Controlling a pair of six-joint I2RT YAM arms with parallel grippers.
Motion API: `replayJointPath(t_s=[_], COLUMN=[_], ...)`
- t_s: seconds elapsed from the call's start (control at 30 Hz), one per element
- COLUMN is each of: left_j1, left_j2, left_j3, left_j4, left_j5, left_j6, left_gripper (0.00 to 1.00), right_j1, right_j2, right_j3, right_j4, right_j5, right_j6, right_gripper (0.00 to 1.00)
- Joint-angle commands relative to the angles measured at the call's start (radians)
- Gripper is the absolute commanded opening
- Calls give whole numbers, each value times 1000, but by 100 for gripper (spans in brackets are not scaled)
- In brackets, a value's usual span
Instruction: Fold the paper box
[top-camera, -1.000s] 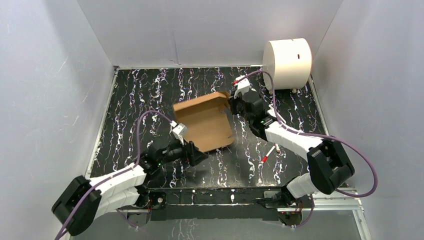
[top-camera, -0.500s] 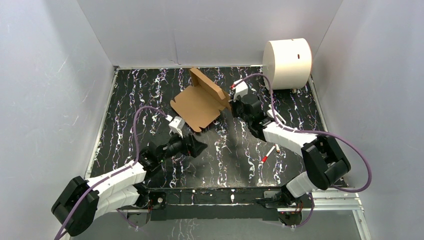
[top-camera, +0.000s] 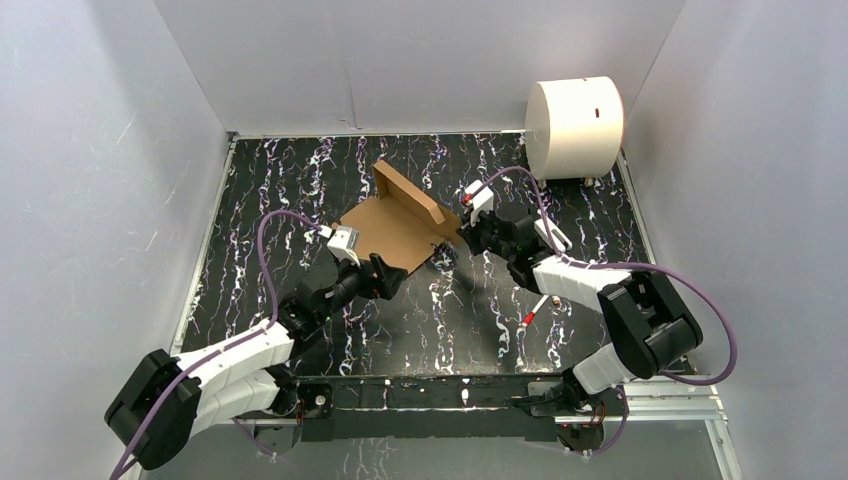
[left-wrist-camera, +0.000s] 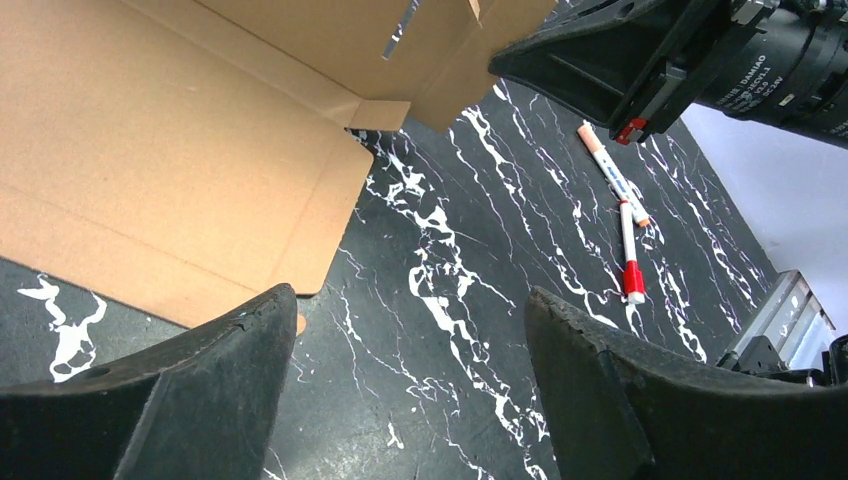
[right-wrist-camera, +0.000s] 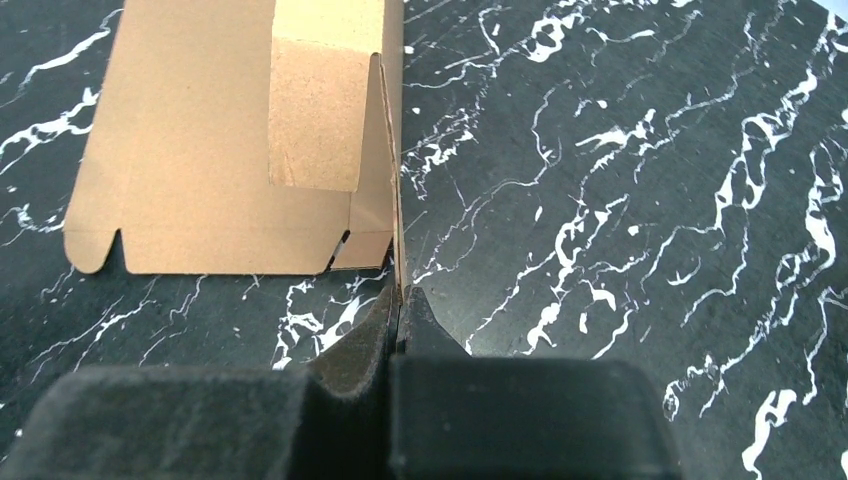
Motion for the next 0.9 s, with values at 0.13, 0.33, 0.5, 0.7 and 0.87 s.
replayJointPath(t_s=[0.13,0.33,0.5,0.7,0.87], left_j1=[4,3,4,1,-6], left_j2=[-4,16,65,222,356], left_j3=[31,12,15,3,19], left_j4=[102,139,169,280,356], left_j5=[17,49,70,100,81], left_j6=[62,86,122,130,168], left_gripper=[79,79,78,74,67], right_j1=[-100,-115,-115,-113,-79], right_j2=[-33,-49,-24,13,14], right_j3=[-4,10,38,31,24], right_j4=[117,88,58,78,56], right_j5=[-365,-437,-484,-491,-412], right_j6=[-47,-66,-81,-38,-4], right_gripper=[0,0,0,0,0])
